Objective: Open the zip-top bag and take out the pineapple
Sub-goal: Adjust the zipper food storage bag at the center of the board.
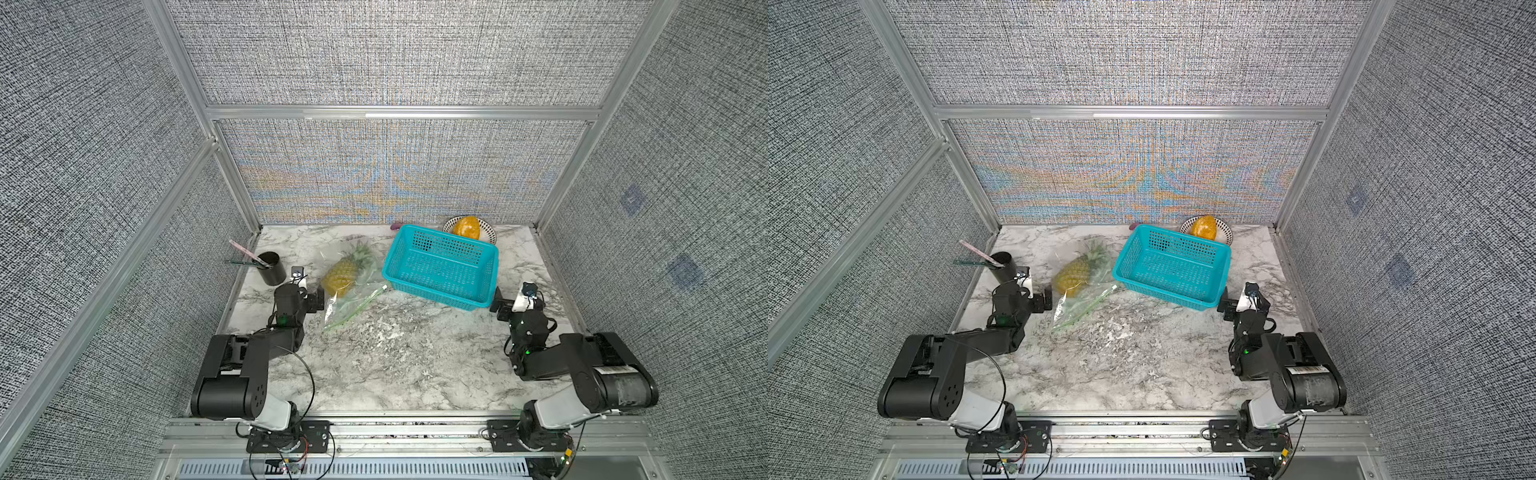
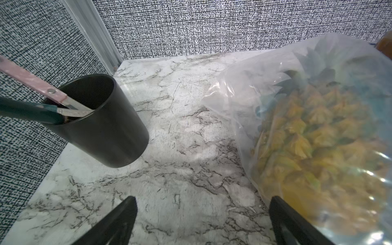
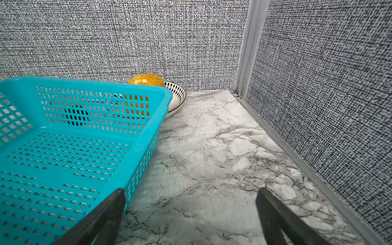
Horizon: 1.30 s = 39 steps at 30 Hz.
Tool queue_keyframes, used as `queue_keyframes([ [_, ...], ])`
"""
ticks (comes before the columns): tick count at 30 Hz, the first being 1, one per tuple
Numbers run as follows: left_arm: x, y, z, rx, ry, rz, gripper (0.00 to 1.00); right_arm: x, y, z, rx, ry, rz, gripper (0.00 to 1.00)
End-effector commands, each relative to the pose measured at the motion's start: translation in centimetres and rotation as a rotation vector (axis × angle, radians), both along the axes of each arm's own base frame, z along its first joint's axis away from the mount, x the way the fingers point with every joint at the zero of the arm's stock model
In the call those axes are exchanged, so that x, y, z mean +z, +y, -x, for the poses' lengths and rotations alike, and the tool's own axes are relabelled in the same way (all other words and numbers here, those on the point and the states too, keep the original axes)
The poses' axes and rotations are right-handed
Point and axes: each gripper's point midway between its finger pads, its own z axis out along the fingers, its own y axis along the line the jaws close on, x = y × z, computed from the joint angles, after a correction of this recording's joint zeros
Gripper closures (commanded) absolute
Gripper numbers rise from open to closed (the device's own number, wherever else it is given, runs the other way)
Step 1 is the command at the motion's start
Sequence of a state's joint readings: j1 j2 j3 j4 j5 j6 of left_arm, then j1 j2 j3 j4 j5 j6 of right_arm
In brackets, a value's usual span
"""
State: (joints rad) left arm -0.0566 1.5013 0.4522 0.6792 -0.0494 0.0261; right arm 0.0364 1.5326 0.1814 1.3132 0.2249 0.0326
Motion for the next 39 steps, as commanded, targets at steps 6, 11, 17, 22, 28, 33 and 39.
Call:
queue_keyframes([
  [6, 0.5, -0.2, -0.2, -0.009, -0.023, -0.006, 0.00, 0.9, -0.1, -0.1, -0.006, -0.037, 0.001, 0.02],
  [11, 0.5, -0.2, -0.1, -0.011, -0.021, -0.006, 0.00, 0.9, -0.1, -0.1, -0.006, -0.036, 0.000, 0.02],
  [17, 0.5, -0.2, -0.1, -0.011, -0.022, -0.003, 0.00, 0.8, -0.1, -0.2, -0.006, -0.033, 0.000, 0.02],
  [22, 0.6, -0.2, -0.2, -0.010, -0.025, -0.003, 0.00, 0.8, -0.1, -0.2, -0.006, -0.034, 0.000, 0.02],
  [28, 0.5, 0.1, -0.2, 0.005, -0.017, 0.005, 0.00, 0.9, -0.1, -0.1, -0.006, -0.040, 0.000, 0.02],
  [33, 1.2, 2.2, 0.0, 0.132, -0.035, 0.004, 0.01, 1.1, -1.1, 0.4, -0.081, -0.034, -0.011, 0.02],
  [39, 3.6, 6.2, 0.6, 0.403, -0.043, -0.001, 0.00, 2.6, 0.1, -0.7, -0.055, -0.013, 0.042, 0.02],
])
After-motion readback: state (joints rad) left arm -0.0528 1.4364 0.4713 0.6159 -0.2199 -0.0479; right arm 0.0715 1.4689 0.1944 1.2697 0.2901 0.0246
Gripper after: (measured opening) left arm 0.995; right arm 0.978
